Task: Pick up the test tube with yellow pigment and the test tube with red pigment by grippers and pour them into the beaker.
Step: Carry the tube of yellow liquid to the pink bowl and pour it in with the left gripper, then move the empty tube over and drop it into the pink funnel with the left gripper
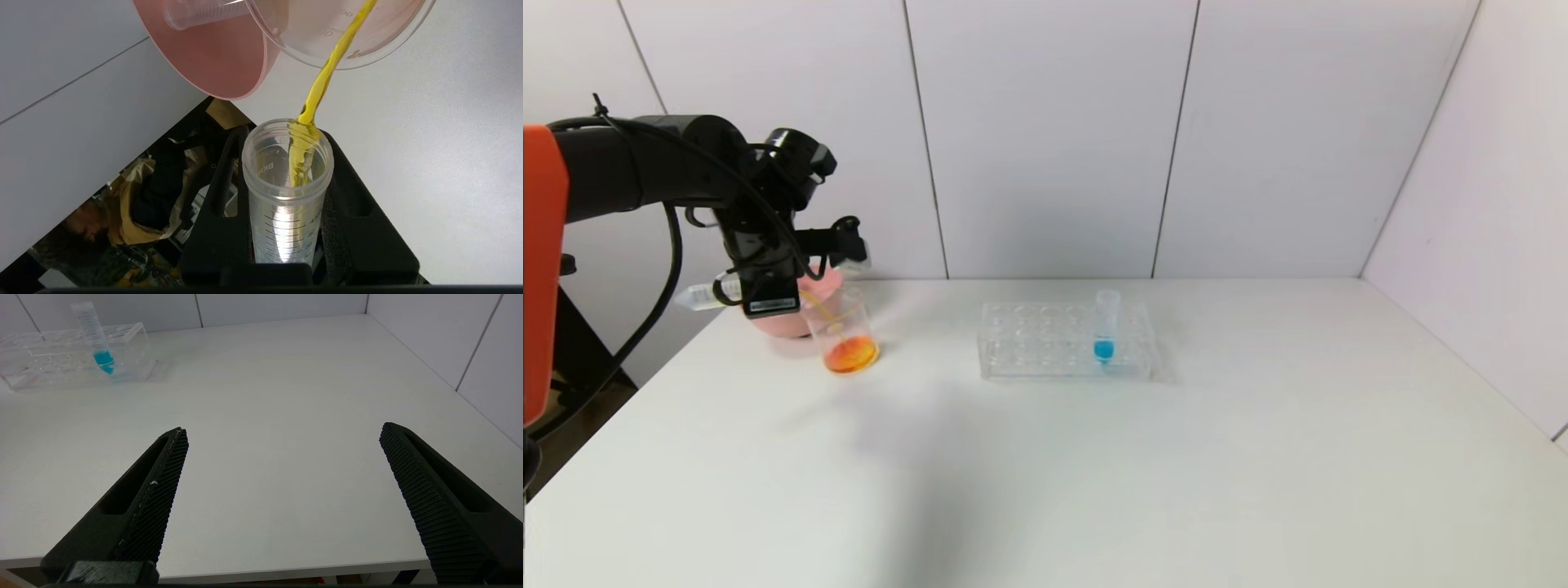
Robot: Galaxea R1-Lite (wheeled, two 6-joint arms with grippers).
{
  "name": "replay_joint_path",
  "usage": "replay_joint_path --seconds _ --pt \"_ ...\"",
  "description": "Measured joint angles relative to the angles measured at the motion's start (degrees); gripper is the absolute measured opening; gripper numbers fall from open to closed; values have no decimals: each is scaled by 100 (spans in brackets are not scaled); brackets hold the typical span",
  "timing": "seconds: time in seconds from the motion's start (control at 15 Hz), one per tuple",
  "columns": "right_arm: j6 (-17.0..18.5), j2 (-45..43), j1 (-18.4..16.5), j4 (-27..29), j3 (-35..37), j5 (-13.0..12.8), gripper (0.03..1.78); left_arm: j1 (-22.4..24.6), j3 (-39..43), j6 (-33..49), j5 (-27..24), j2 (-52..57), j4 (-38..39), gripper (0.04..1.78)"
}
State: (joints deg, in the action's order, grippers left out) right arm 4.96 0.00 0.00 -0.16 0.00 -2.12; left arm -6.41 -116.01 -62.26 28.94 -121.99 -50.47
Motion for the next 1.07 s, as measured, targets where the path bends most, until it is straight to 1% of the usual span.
replay_joint_path --seconds 0.2,0.47,0.73,0.87,1.0,1.07 --pt "0 0 0 2 0 0 171 -91 0 -45 366 -15 -157 49" --pt "2 0 0 0 0 0 171 -229 0 -50 579 -13 -239 49" --pt "2 0 0 0 0 -2 171 -276 24 44 529 72 -135 49" --pt "2 0 0 0 0 0 171 -235 68 226 369 188 -9 49" --pt "0 0 0 0 0 0 171 -113 106 652 -202 356 72 49" --pt "2 0 0 0 0 -2 171 -34 127 986 -571 444 100 49"
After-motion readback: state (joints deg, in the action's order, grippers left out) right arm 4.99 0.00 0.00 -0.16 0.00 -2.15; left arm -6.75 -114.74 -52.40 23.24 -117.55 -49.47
